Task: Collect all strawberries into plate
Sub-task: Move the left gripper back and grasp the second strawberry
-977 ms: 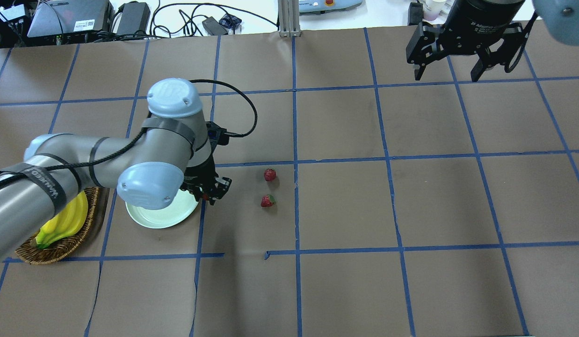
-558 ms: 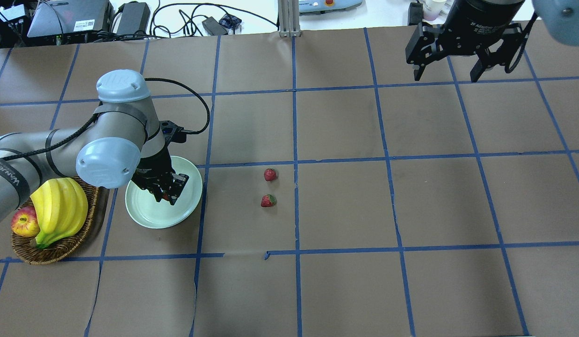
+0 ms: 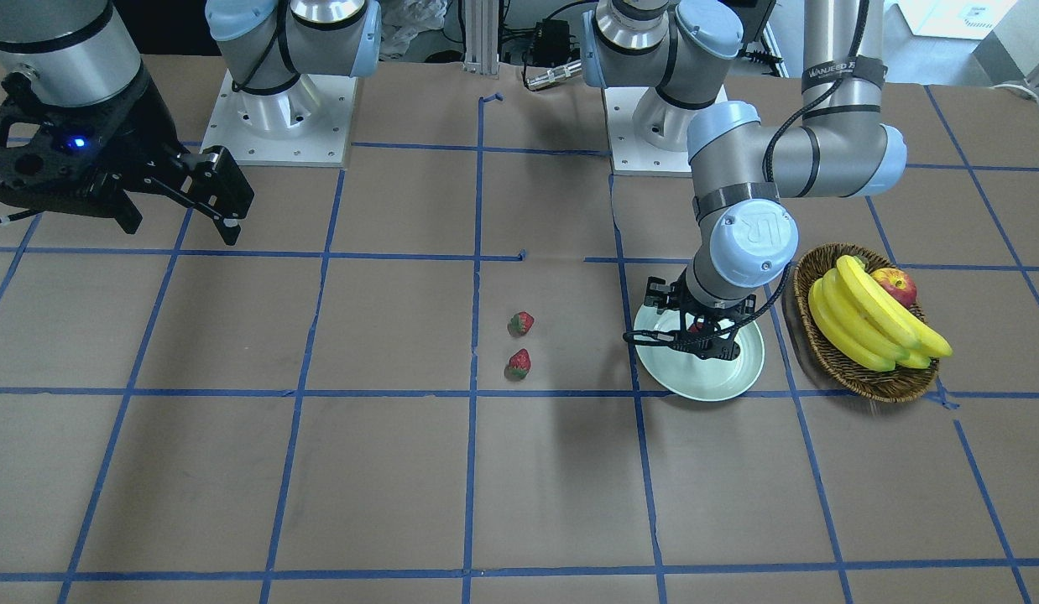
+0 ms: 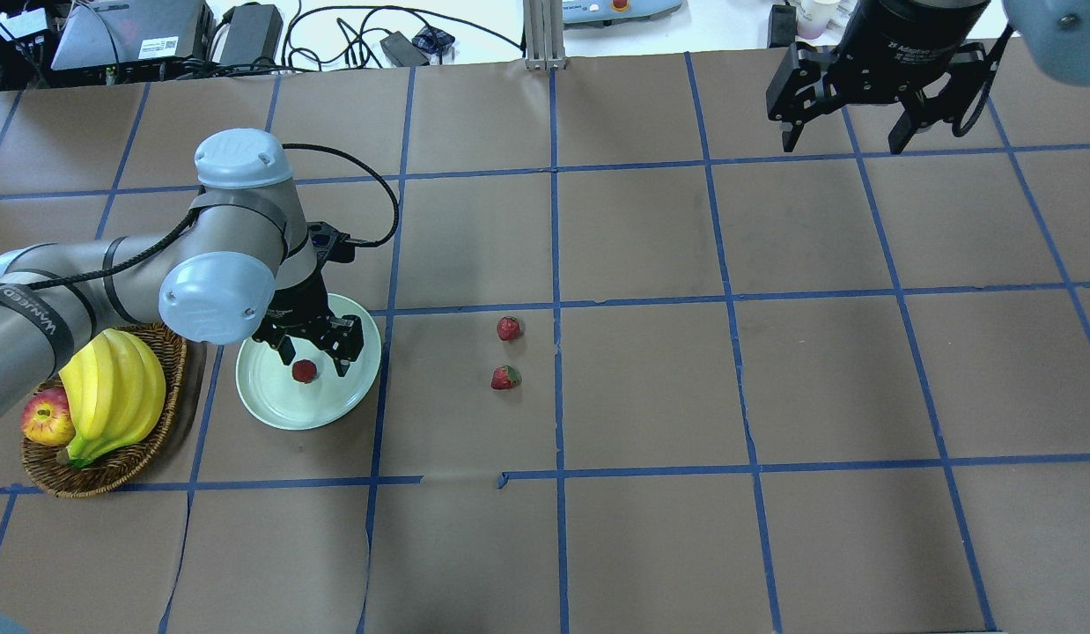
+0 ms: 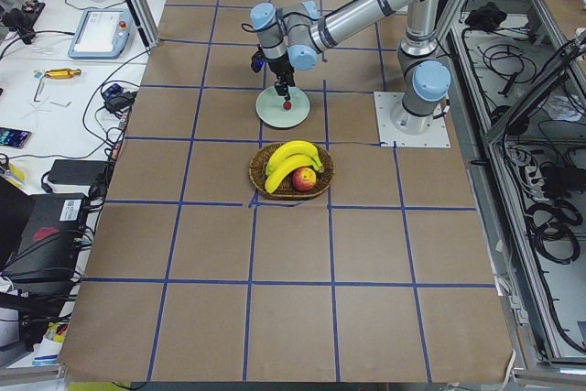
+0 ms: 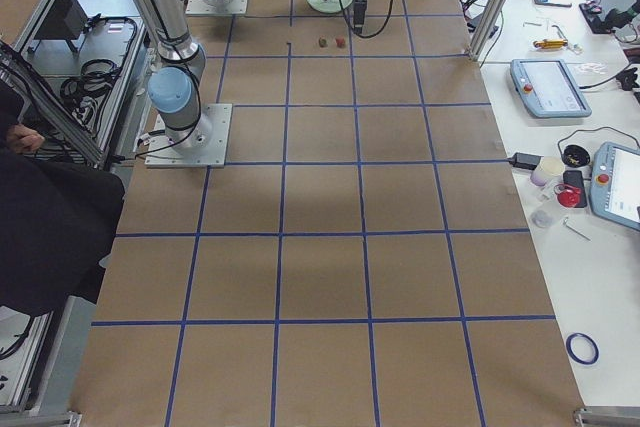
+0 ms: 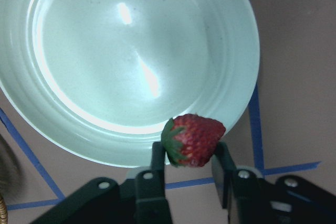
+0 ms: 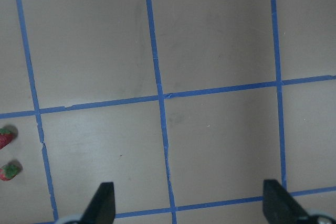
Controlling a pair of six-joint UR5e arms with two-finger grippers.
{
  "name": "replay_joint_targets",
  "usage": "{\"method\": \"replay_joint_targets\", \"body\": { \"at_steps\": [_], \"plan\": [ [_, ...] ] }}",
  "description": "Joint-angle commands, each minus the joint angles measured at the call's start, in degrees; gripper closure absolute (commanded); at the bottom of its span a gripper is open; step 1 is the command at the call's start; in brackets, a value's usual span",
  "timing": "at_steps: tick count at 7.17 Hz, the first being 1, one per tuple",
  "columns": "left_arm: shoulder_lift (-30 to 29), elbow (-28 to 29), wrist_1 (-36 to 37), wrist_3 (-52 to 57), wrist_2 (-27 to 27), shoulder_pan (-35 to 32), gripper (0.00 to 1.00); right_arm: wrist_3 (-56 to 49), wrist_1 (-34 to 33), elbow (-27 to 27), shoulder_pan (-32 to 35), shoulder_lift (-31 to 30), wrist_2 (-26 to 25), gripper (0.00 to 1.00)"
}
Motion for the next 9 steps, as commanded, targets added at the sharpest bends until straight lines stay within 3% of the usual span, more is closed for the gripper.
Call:
{"method": "replay_joint_targets", "body": {
  "at_steps": [1,4,5,9],
  "plan": [
    [0.03,2.82,0.97,-11.0,-0.59,-6.63,0.08,0.09,0.0,0.0,0.06,0.0,-0.05,0.0],
    [-1.9,5.47,8.32,-27.11,-10.23,-16.84,0.11,0.09,0.0,0.0,0.06,-0.09,0.12,0.0],
    [-3.82,5.3,12.1,-31.34,-11.82,-19.13,0.13,0.0,0.0,0.0,0.06,-0.09,0.03,0.0],
    [-9.81,4.25,12.41,-33.58,-13.33,-19.86,0.24,0.09,0.0,0.0,0.06,-0.09,0.12,0.0]
  ]
}}
